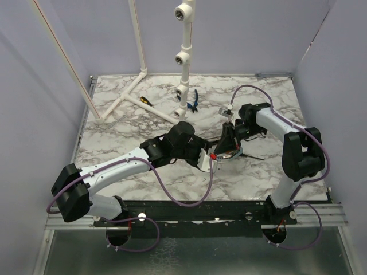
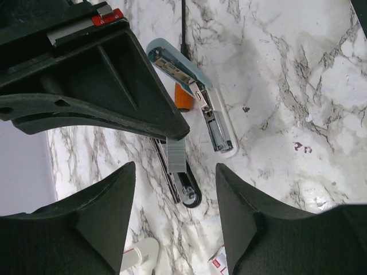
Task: Load the staples into the stapler
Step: Pick up the staple from the center of the board.
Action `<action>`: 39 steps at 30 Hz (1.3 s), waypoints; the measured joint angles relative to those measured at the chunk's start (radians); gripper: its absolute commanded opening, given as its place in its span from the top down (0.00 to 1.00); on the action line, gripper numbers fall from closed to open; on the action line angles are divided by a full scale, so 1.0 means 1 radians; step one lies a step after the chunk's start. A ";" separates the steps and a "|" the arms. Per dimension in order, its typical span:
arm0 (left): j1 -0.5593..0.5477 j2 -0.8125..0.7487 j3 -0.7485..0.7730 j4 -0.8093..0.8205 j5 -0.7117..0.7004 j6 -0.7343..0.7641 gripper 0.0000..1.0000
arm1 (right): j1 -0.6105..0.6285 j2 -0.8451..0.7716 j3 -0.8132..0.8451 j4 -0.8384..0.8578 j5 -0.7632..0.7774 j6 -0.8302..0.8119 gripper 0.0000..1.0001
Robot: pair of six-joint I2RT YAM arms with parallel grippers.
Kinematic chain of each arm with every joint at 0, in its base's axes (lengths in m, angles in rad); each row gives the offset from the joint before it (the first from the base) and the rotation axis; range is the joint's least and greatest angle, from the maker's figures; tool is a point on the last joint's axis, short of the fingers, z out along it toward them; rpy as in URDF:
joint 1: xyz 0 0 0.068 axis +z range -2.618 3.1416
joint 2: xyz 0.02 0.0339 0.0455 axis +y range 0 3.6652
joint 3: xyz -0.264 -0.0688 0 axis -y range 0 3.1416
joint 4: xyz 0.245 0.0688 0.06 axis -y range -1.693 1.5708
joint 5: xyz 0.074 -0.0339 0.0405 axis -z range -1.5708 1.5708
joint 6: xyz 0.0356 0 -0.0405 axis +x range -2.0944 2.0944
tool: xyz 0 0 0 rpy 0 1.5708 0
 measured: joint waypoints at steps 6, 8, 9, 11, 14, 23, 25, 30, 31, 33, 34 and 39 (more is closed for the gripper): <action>0.000 0.000 0.000 0.031 0.010 -0.006 0.53 | 0.000 0.000 0.000 -0.014 -0.004 -0.016 0.96; 0.000 0.002 0.000 0.038 0.010 -0.006 0.55 | 0.000 0.000 0.000 -0.016 -0.004 -0.018 0.96; 0.000 0.003 0.000 0.040 0.010 -0.005 0.56 | 0.000 0.000 0.000 -0.016 -0.005 -0.019 0.96; 0.000 0.004 0.000 0.042 0.010 -0.005 0.57 | 0.000 0.000 0.000 -0.016 -0.005 -0.021 0.96; 0.000 0.006 -0.003 0.045 0.010 -0.002 0.60 | 0.000 0.000 0.000 -0.016 -0.005 -0.021 0.96; 0.000 0.011 -0.016 0.045 0.010 0.014 0.65 | 0.000 0.000 0.000 -0.016 -0.005 -0.021 0.96; 0.000 0.011 -0.018 0.045 0.010 0.020 0.65 | 0.000 0.000 0.000 -0.016 -0.005 -0.021 0.96; 0.000 0.012 -0.018 0.045 0.010 0.026 0.69 | 0.000 0.000 0.000 -0.016 -0.005 -0.021 0.96; 0.000 0.013 -0.018 0.045 0.010 0.026 0.70 | 0.000 0.000 0.000 -0.016 -0.005 -0.021 0.96; 0.000 0.015 -0.018 0.045 0.010 0.027 0.71 | 0.000 0.000 0.000 -0.016 -0.005 -0.020 0.96; 0.000 0.018 -0.018 0.045 0.009 0.028 0.72 | 0.000 0.000 0.000 -0.016 -0.005 -0.019 0.96; 0.000 0.025 -0.018 0.045 0.009 0.028 0.74 | 0.000 0.000 0.000 -0.016 -0.005 -0.013 0.96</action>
